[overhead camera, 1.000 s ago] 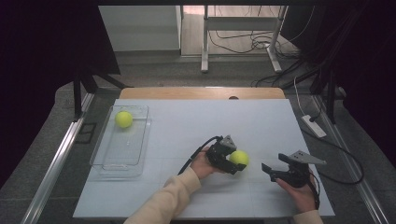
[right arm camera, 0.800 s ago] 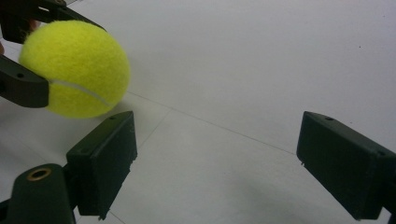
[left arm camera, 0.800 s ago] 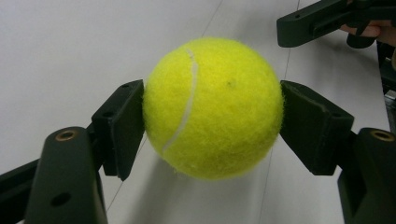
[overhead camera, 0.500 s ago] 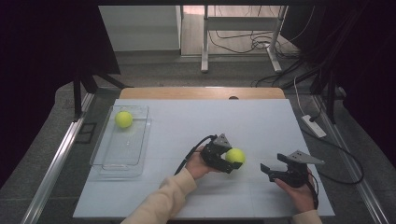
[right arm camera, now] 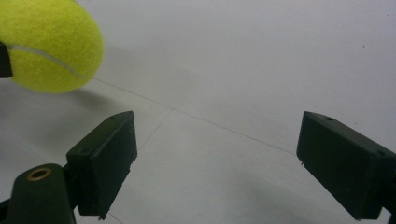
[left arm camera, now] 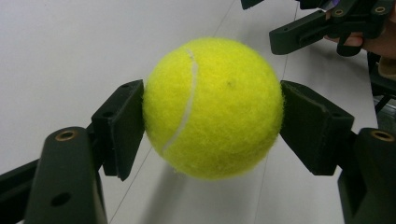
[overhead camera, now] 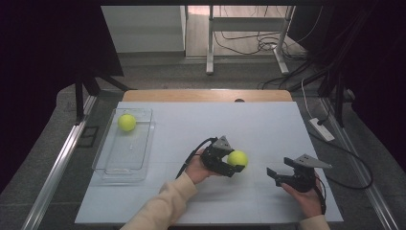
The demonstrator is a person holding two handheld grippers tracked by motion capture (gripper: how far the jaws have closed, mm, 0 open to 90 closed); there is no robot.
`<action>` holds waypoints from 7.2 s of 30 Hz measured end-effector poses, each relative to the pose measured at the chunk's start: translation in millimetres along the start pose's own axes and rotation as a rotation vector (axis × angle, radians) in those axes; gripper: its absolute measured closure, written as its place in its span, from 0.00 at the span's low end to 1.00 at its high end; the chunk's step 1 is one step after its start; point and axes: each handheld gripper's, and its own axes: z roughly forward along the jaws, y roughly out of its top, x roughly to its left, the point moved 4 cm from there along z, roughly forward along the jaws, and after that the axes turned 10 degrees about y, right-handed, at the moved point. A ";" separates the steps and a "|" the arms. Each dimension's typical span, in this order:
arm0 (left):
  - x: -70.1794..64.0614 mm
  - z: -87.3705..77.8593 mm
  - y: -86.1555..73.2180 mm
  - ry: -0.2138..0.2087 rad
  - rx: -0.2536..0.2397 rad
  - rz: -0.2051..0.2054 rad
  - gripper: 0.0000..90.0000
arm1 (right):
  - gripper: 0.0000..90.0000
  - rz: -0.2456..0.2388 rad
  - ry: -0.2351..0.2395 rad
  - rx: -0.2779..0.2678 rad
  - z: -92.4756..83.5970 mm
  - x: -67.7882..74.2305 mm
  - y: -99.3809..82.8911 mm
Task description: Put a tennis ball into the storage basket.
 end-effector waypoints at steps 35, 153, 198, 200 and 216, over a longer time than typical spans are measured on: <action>19.5 -44.0 -20.1 0.016 -0.061 -0.028 0.30 | 0.14 -0.001 -0.003 0.000 -0.5 9.3 -2.3; 100.1 -155.9 -51.5 0.272 -0.202 -0.202 0.30 | 0.13 -0.026 -0.003 0.021 4.1 16.0 -3.4; 137.6 -188.6 -76.0 0.430 -0.217 -0.276 0.30 | 0.13 -0.027 -0.014 0.026 4.0 14.6 -4.0; 139.1 -189.0 -77.4 0.436 -0.216 -0.283 0.30 | 0.13 -0.027 -0.015 0.026 3.9 14.7 -4.0; 152.7 -200.7 -88.8 0.494 -0.214 -0.322 0.30 | 0.13 -0.027 -0.013 0.025 3.8 14.4 -4.2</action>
